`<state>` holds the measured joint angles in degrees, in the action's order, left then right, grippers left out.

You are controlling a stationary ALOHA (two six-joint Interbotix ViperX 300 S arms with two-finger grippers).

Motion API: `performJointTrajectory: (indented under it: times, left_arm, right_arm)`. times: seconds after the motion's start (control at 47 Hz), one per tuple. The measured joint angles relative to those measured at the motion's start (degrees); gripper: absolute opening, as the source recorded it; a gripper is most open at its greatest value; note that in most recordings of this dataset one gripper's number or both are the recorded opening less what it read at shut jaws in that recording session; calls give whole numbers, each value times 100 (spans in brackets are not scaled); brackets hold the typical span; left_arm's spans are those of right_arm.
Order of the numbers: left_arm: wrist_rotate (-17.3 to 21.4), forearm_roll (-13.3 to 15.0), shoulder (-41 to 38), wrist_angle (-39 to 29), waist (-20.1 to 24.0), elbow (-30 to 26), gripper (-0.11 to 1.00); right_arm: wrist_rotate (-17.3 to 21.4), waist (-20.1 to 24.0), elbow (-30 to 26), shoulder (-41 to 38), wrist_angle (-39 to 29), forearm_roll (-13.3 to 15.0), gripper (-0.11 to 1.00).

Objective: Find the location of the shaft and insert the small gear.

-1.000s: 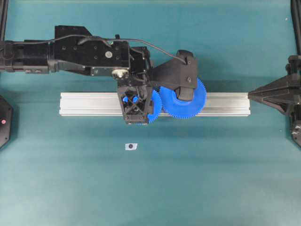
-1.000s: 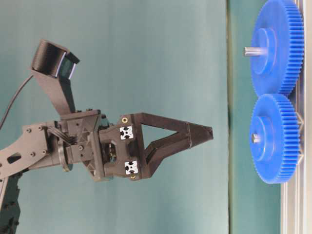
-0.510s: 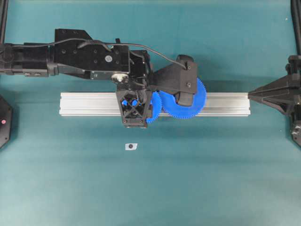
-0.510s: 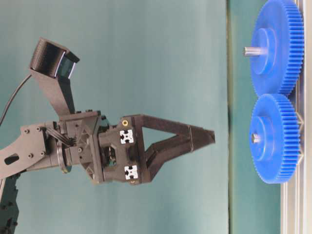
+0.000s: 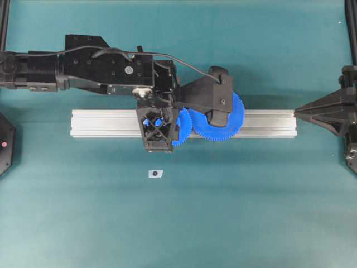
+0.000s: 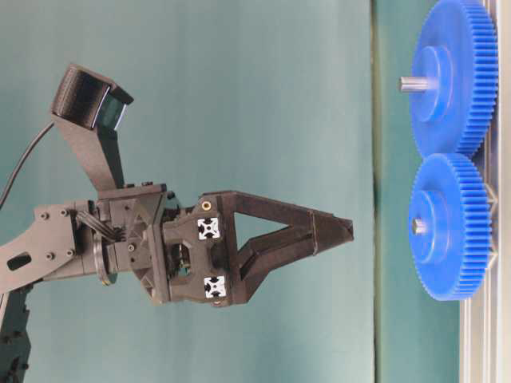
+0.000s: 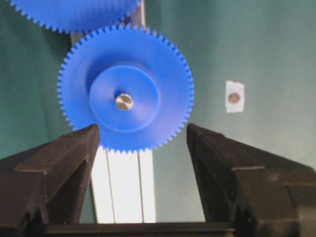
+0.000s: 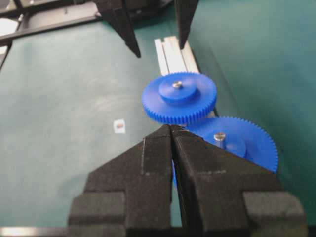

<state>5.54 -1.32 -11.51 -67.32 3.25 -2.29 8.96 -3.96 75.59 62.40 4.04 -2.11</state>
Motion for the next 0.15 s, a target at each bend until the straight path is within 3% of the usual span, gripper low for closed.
performJointTrajectory:
  times: [0.149]
  left_arm:
    - [0,0,0,-9,9,0,69]
  right_arm:
    - [0,0,0,0,0,-9,5]
